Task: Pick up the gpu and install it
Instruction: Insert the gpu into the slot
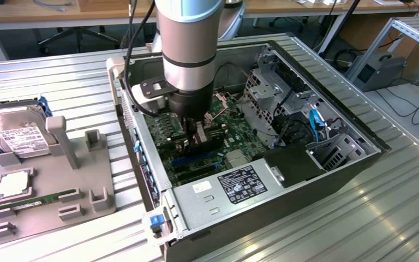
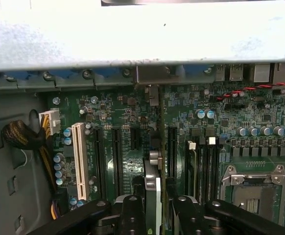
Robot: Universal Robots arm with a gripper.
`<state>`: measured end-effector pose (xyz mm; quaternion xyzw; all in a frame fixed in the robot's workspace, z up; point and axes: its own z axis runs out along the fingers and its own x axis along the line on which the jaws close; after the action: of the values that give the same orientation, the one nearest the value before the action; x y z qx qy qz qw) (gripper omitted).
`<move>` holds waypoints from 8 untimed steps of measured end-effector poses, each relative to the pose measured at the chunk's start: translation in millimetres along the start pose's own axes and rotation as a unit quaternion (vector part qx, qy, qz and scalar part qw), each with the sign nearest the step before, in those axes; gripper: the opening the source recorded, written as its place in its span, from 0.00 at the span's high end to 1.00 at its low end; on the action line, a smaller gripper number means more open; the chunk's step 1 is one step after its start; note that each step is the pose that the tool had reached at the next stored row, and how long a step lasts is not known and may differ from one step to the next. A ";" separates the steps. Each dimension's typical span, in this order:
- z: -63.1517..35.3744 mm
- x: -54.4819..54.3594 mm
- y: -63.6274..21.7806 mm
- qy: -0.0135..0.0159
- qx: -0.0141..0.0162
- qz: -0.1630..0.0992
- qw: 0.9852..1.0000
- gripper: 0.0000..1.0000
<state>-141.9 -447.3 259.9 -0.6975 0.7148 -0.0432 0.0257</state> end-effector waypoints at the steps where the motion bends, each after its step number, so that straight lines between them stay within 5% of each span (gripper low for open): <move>1: 0.1 0.0 0.0 0.000 0.000 0.001 1.000 0.73; 8: 1.6 -0.1 0.1 0.001 0.000 0.002 1.000 0.73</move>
<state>-141.9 -447.3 258.3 -0.6959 0.7164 -0.0435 0.0254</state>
